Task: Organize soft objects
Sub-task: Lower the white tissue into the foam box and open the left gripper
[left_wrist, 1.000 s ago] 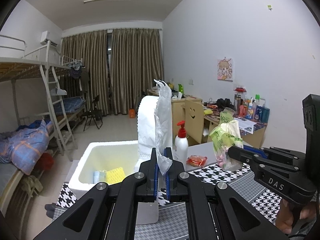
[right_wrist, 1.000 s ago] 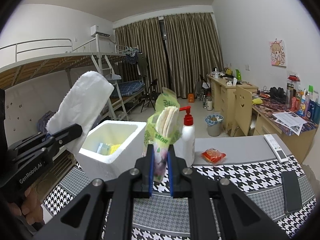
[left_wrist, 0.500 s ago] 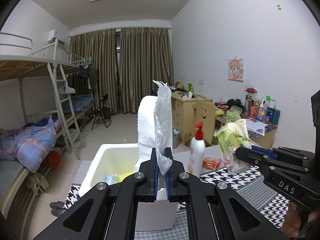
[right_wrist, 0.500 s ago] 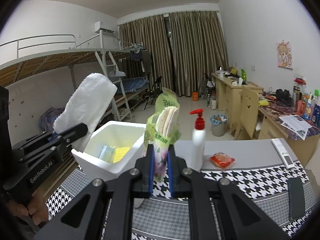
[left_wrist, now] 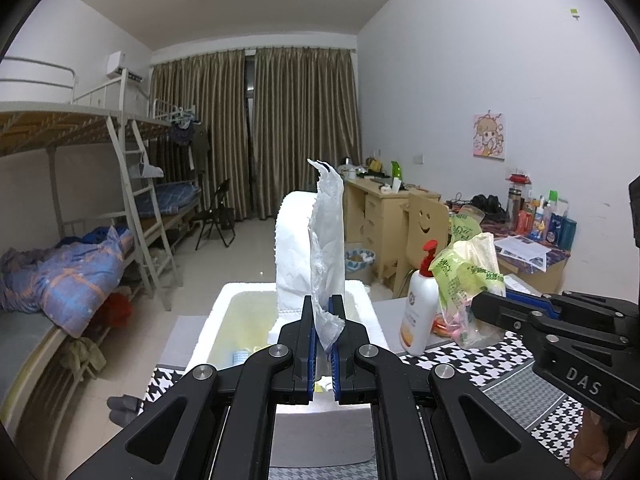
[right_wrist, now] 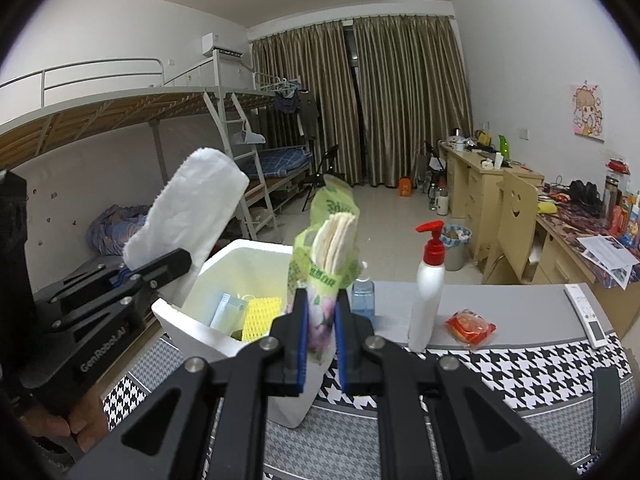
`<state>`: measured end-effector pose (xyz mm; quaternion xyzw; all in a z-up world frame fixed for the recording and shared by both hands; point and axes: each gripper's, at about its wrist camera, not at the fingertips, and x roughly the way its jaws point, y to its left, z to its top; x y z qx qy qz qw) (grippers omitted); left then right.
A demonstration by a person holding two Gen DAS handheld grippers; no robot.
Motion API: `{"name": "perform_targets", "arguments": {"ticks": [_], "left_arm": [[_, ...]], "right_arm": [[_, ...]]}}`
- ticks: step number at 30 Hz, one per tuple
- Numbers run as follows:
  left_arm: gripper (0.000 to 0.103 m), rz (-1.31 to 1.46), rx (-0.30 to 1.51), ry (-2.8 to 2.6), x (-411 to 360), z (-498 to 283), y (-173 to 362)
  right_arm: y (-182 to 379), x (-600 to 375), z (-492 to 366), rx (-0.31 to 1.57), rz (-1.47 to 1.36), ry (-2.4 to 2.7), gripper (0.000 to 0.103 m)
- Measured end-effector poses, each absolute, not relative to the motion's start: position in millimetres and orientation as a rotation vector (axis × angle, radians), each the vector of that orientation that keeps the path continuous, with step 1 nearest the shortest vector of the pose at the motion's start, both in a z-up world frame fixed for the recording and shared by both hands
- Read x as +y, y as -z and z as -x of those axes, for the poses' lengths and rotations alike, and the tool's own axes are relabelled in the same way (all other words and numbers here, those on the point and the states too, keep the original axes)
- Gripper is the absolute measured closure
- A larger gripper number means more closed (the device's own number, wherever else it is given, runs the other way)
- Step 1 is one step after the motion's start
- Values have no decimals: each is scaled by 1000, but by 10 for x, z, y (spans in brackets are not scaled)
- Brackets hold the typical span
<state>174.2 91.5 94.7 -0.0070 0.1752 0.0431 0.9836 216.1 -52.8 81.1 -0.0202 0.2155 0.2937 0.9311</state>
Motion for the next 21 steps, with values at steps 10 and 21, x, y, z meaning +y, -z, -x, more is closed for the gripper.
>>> {"name": "perform_targets", "arguments": {"ticks": [10,21], "left_arm": [[97,23,402,-81,971,-1912,-856],[62,46,465,-100,1163,-2033,-732]], "right_arm": [[-789,-392,-2233,456,51,-610,88],[-767,-364,-2263,472,53,-593,88]]}}
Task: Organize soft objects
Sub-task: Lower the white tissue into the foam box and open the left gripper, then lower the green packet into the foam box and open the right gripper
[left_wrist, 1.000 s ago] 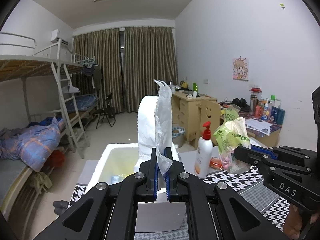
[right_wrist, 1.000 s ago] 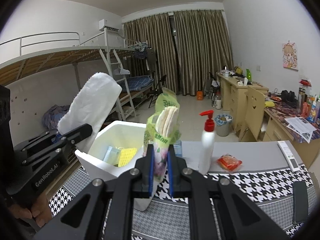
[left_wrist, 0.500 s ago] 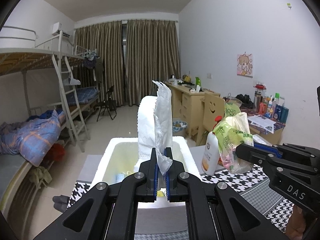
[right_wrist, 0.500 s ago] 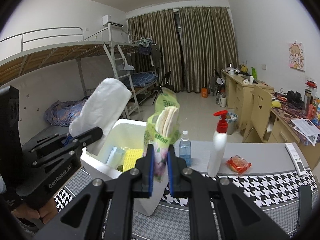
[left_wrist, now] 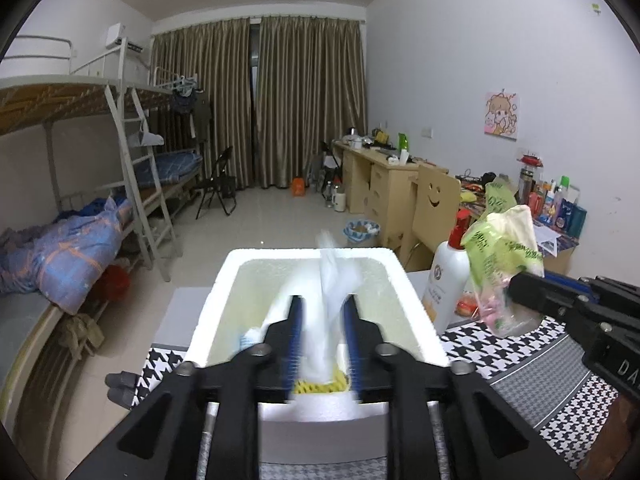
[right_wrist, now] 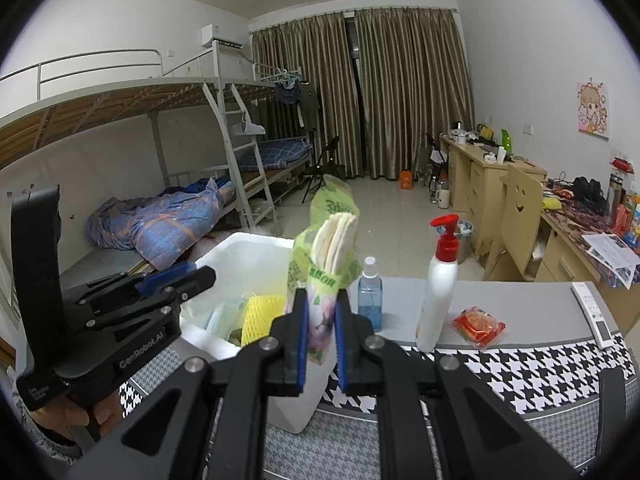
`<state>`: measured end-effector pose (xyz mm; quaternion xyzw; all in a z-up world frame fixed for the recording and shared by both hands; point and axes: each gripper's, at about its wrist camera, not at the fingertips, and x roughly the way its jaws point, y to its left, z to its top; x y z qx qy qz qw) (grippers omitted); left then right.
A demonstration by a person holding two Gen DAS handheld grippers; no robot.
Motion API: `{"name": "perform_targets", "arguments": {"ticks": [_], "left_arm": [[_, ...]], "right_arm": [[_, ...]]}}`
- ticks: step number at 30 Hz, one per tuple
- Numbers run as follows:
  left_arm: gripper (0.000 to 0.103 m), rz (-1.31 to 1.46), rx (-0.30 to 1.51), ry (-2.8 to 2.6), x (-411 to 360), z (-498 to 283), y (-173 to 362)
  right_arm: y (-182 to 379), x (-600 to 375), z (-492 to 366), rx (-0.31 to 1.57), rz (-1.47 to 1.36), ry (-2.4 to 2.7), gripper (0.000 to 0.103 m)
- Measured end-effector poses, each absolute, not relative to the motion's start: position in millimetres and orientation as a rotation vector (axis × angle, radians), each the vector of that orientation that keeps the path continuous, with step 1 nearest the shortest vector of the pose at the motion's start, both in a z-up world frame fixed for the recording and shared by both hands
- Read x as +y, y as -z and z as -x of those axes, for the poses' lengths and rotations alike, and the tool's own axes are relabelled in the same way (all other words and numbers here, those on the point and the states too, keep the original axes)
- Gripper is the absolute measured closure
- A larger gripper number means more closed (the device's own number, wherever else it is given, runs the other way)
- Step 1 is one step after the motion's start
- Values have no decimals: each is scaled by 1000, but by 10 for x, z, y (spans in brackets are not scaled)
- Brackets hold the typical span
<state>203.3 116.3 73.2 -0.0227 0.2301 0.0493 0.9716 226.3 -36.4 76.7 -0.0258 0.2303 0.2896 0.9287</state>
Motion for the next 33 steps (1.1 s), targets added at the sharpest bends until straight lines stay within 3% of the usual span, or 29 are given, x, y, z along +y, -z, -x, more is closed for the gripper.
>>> {"name": "perform_targets", "arguments": {"ticks": [3,6,21,33], "left_arm": [[32,77,437,-115,1235,-1945,-758],[22,72,407,-130,1250,-1877,-797],[5,86,336,-204,1397,-1588,-889],[1,109,319,-264,1583,-1419,-854]], "right_arm": [[-774,-334,-2268,478,53,-594,88],[-778,-305,-2270,479,56,-597,88],[-797,-146,-2298,491,49,-649,88],[-789,33,-2368,498,68,-679,88]]}}
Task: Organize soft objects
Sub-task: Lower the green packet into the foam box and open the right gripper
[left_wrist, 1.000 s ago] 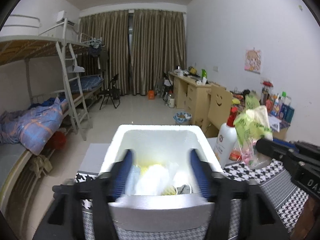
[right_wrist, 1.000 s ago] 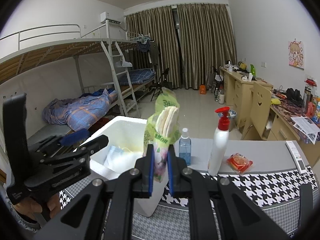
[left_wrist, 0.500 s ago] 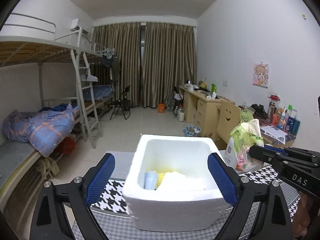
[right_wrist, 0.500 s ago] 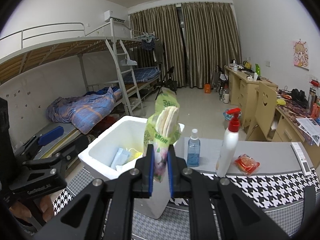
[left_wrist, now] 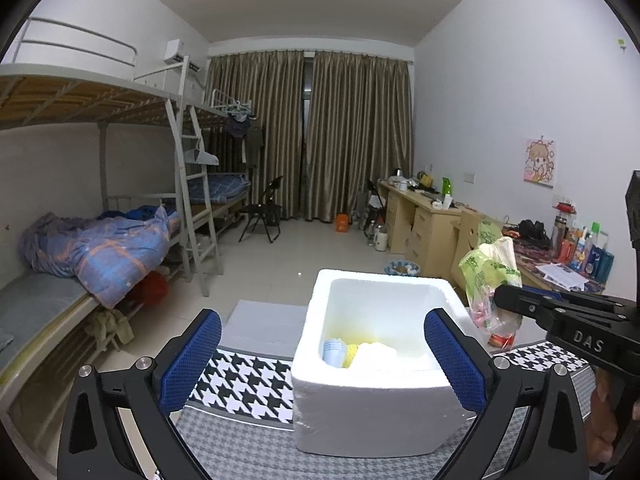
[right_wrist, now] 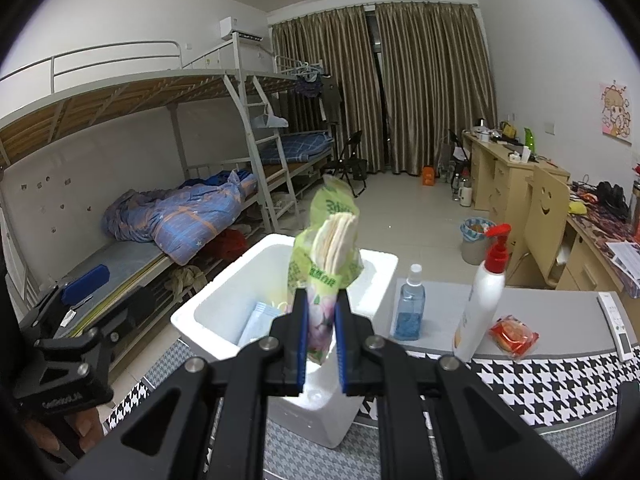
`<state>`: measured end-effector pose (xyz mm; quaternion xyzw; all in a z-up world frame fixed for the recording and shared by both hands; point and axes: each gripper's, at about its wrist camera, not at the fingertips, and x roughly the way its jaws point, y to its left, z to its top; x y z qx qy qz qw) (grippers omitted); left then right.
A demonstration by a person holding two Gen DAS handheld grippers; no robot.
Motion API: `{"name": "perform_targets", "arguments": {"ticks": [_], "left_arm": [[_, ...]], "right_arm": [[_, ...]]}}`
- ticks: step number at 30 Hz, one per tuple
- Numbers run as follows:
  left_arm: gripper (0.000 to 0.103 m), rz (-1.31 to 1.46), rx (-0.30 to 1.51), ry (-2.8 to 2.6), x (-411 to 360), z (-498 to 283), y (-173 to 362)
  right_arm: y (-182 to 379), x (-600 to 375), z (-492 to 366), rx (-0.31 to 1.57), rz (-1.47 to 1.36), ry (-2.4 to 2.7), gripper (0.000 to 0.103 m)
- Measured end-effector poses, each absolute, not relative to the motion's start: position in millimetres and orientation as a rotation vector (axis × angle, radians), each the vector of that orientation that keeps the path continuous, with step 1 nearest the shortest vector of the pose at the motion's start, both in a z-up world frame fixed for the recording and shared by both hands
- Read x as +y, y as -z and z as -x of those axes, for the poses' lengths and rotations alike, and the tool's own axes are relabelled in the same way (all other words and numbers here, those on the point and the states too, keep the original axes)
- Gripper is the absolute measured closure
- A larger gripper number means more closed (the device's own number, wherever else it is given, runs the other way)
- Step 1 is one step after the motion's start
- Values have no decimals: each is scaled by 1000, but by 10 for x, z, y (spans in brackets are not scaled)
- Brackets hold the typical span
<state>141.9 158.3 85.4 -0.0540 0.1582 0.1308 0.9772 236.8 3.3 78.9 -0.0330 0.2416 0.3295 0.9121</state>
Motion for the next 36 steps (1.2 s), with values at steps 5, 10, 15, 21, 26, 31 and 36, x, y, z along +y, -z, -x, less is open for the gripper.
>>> {"name": "perform_targets", "arguments": {"ticks": [5,10,15,21,26,31,36], "left_arm": [[1,104,320,-287,1645,-1373,-808],[1,112,318,-299,1698,-1328,-783],[1,126,313,-301,1755,-1279,-777],[1,126,314,-308,1784,-1241,-763],[1,144,318,-316,1848,-1215,-729],[1,150,327,-323,1883,-1227,-704],[1,149,332,-316,1886,-1218,-702]], "right_arm": [[-768,142,-2380,499,88,-688,88],[-743,241,-2397,503,101,-696,88],[-721,311,-2472,523,107,-701,88],[-646,407,-2578,557,129,-707,83],[-543,481,-2650,581,163,-705,41],[-521,444,-2665,607,151,-713,41],[-588,362,-2603,576,146,-711,41]]}}
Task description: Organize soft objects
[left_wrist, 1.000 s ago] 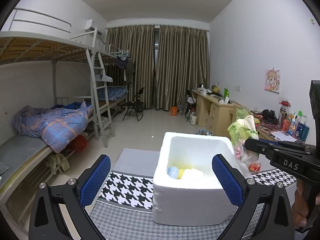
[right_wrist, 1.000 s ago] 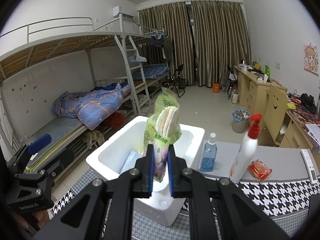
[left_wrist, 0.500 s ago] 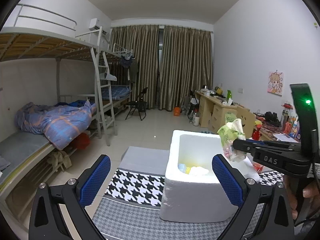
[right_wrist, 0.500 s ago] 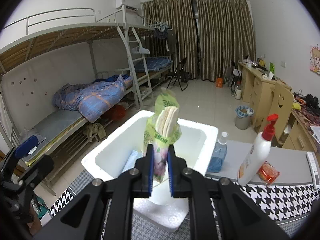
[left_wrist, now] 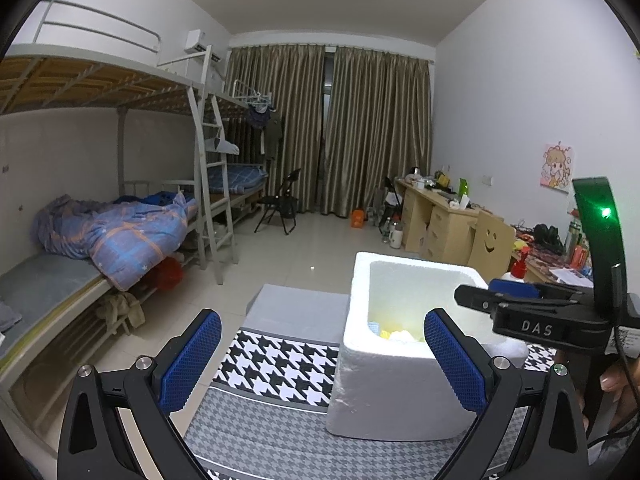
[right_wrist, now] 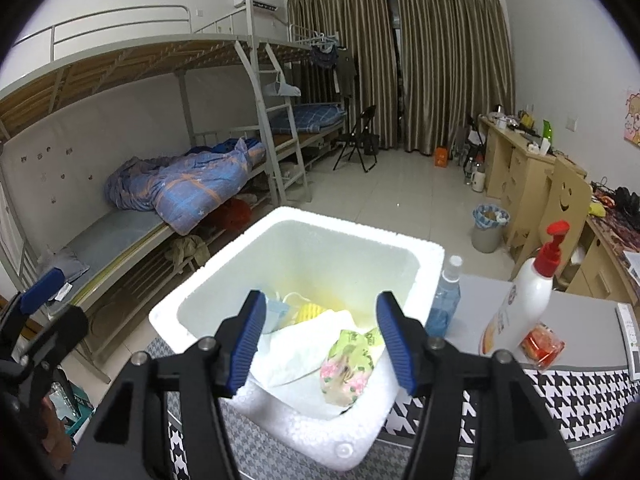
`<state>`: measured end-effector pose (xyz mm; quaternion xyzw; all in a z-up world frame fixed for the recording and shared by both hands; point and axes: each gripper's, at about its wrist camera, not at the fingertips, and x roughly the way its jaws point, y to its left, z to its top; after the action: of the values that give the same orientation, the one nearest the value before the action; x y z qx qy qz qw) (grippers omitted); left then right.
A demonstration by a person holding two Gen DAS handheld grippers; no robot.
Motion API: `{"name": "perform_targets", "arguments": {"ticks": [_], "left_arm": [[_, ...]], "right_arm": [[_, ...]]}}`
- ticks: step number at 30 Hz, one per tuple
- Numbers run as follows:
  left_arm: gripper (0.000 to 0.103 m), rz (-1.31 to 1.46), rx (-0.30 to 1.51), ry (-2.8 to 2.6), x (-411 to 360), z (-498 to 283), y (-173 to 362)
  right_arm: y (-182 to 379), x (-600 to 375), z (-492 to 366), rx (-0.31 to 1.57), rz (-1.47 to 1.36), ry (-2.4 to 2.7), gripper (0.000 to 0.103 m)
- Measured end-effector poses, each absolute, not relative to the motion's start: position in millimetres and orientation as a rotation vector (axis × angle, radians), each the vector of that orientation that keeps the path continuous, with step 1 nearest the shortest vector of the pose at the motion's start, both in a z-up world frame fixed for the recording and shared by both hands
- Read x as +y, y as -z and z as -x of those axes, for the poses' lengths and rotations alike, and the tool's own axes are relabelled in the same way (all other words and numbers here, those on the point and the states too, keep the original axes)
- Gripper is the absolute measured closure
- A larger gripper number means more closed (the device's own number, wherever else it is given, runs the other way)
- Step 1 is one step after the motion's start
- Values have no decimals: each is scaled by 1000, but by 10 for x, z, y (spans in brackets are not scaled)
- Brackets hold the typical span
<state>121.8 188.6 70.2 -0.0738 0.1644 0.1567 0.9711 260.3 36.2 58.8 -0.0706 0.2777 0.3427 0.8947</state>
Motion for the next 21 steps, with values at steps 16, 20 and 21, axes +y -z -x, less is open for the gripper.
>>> {"name": "perform_targets", "arguments": {"ticks": [16,20,21], "left_arm": [[1,131,319,-275,1595,-1128,-780],[1,137,315,-261,1541,-1107,-815],[1,135,315,-259,1509,-1116,-827]], "right_arm": [[-762,8,-2363,490,92,-666,14],[-790,-86,-2298,470,86,-664,13],[-799,-119,-2275,465,82,-663,13]]}}
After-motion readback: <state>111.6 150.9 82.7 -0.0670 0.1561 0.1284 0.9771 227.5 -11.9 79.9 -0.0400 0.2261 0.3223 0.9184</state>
